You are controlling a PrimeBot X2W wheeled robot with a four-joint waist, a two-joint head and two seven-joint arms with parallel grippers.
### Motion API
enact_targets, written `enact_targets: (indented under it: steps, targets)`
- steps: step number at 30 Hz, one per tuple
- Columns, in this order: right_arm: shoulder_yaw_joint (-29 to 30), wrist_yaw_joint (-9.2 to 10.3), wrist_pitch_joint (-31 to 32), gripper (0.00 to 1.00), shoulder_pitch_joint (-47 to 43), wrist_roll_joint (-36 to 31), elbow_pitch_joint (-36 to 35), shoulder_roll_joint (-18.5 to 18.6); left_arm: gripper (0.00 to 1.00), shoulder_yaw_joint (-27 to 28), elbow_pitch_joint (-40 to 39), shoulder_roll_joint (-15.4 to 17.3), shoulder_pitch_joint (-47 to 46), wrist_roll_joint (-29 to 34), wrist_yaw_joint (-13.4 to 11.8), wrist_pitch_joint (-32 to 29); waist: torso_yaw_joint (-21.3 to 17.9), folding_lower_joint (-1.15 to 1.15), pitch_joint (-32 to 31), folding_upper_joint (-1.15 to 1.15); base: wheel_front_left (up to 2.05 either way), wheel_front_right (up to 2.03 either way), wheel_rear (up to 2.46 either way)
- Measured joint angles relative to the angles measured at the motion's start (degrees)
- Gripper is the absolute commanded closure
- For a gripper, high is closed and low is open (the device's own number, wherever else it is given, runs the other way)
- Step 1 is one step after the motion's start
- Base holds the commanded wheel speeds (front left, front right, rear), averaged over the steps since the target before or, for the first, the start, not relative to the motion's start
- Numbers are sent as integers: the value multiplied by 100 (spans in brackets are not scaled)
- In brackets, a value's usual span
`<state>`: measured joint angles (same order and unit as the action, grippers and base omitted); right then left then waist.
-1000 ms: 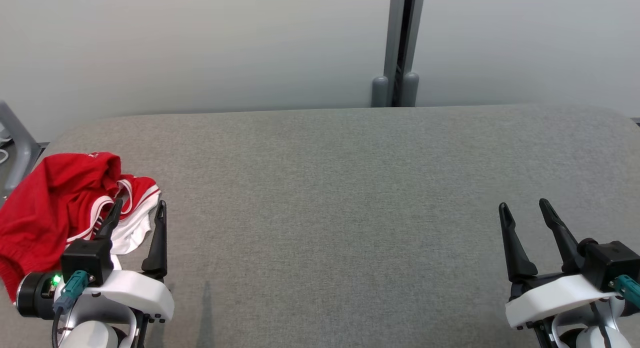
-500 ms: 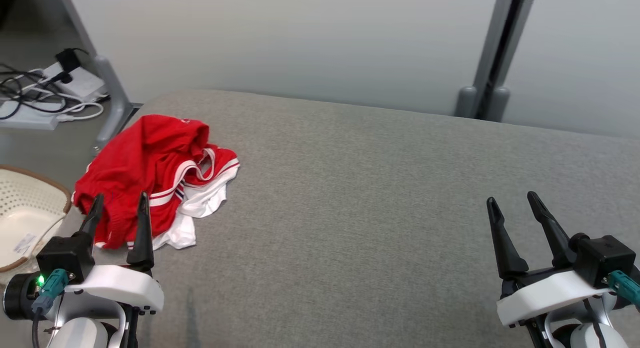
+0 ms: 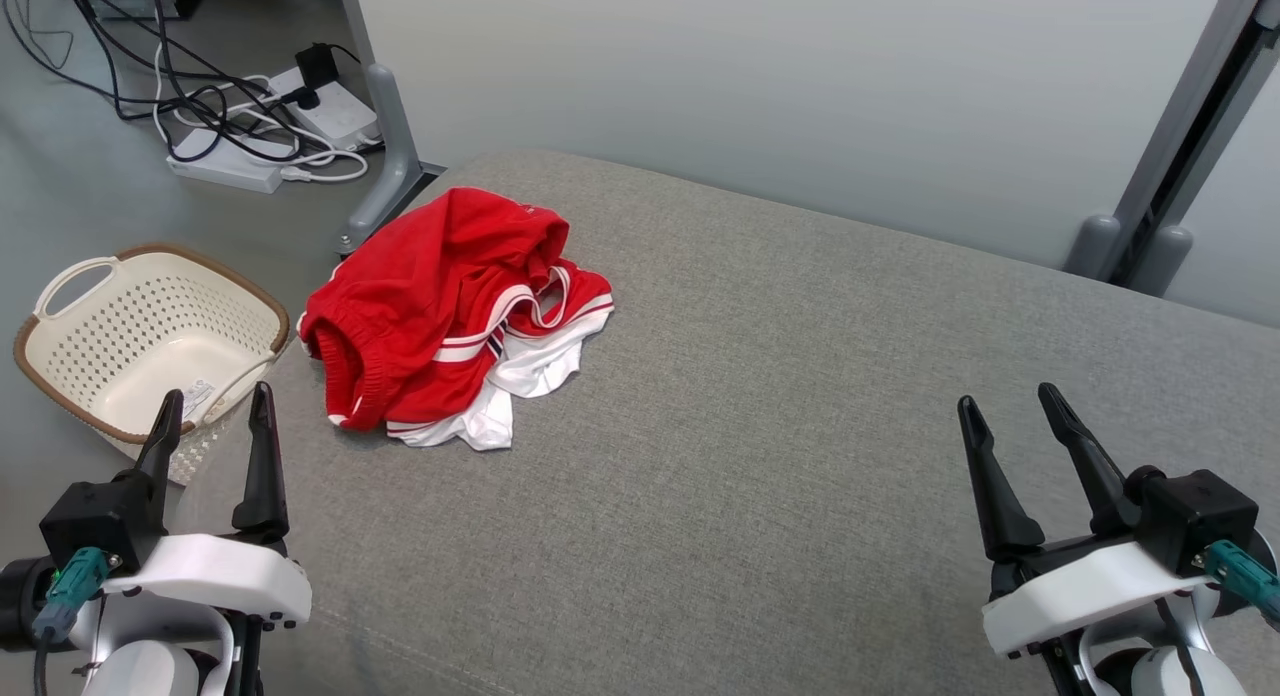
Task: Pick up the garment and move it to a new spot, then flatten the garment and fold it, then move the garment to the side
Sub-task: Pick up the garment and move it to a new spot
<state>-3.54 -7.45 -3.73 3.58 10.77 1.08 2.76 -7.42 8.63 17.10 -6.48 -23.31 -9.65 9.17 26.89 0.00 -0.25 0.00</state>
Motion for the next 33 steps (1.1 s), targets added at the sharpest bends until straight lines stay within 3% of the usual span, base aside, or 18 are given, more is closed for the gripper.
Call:
enact_targets:
  steps: [15,24,33]
  targets:
    - [-9,-2,-18,0,25,23,24,0,0,-25,-10,9,16,-49,-46,20,109,0,29,0,0,0,0]
    - [-27,-3,18,0,80,22,2,-1,0,-8,-26,69,-267,-99,-34,15,-52,0,107,0,0,0,0]
    - [-77,-3,191,0,314,-126,-175,-2,0,51,703,223,-1235,-371,326,-187,-468,0,523,0,0,0,0]
